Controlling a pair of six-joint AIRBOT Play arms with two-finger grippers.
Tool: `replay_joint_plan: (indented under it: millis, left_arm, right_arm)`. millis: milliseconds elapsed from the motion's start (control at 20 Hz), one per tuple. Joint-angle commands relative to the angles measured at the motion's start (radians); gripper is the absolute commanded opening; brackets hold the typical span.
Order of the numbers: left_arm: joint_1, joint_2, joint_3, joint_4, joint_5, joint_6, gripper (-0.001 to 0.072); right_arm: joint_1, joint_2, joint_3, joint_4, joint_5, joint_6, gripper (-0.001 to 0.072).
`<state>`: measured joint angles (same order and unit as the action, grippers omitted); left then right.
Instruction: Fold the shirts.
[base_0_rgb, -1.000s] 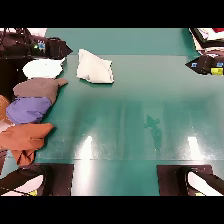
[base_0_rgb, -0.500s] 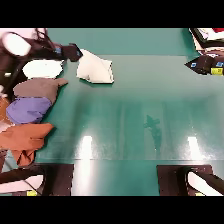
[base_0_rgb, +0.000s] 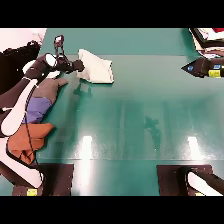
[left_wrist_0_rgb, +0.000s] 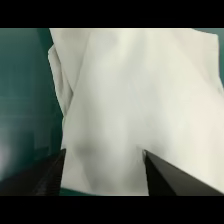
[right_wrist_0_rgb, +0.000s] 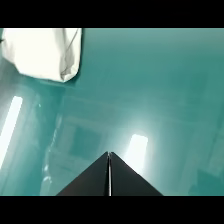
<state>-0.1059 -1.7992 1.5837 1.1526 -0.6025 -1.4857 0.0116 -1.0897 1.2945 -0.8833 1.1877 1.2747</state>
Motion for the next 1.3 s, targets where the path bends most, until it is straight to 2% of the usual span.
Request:
replay_joint_plan:
  millis: [0, 50, 100, 150, 200, 350, 450, 600, 750, 950, 1050, 1150, 1200, 1250]
  left_arm:
    - [0.007, -0.064, 0.026, -0.005, 0.051, 0.002, 0.0578]
    - [0.007, -0.063, 0.027, -0.007, 0.062, 0.001, 0.0483]
    - [0.007, -0.063, 0.039, -0.009, 0.059, 0.002, 0.0274]
    - [0.007, -0.061, 0.056, -0.009, 0.056, 0.001, 0.013]
    - [0.007, -0.054, 0.077, -0.008, 0.046, 0.002, 0.0043]
    - [0.007, -0.023, 0.203, -0.008, -0.034, 0.004, 0.0024]
    - [0.004, 0.026, 0.33, -0.009, -0.11, 0.051, 0.0023]
    - [-0.021, 0.166, 0.492, -0.042, -0.244, 0.133, 0.0023]
    - [-0.094, 0.333, 0.493, -0.087, -0.387, 0.256, 0.0023]
    - [-0.272, 0.427, 0.36, -0.087, -0.611, 0.264, 0.0024]
    - [-0.367, 0.426, 0.255, -0.086, -0.627, 0.264, 0.0024]
    - [-0.442, 0.426, 0.121, -0.086, -0.571, 0.264, 0.0037]
    - [-0.467, 0.425, 0.054, -0.087, -0.535, 0.263, 0.0321]
    - [-0.481, 0.419, 0.008, -0.086, -0.512, 0.263, 0.0572]
  right_arm:
    - [0.031, -0.001, 0.0, -0.006, 0.0, 0.0, 0.0015]
    - [0.04, -0.001, 0.0, -0.008, -0.011, 0.0, 0.0015]
    - [0.043, -0.001, 0.0, -0.008, -0.021, 0.0, 0.0015]
    - [0.043, -0.001, 0.0, -0.008, -0.029, 0.0, 0.0015]
    - [0.043, 0.0, 0.0, -0.008, -0.03, 0.0, 0.0015]
    - [0.026, 0.0, 0.011, -0.008, -0.031, 0.0, 0.0015]
    - [0.009, 0.0, 0.058, -0.007, -0.025, 0.0, 0.0015]
    - [-0.001, 0.0, 0.179, -0.008, -0.01, 0.0, 0.0015]
    - [-0.001, 0.0, 0.301, -0.009, -0.01, 0.0, 0.0015]
    - [0.0, 0.0, 0.409, -0.007, 0.013, 0.0, 0.0015]
    - [0.005, 0.0, 0.434, -0.007, 0.053, 0.0, 0.0015]
    - [0.005, 0.0, 0.446, -0.006, 0.113, 0.0, 0.0015]
    - [0.005, 0.0, 0.445, -0.007, 0.137, 0.0, 0.0015]
    - [0.005, 0.0, 0.445, -0.007, 0.163, 0.0, 0.0015]
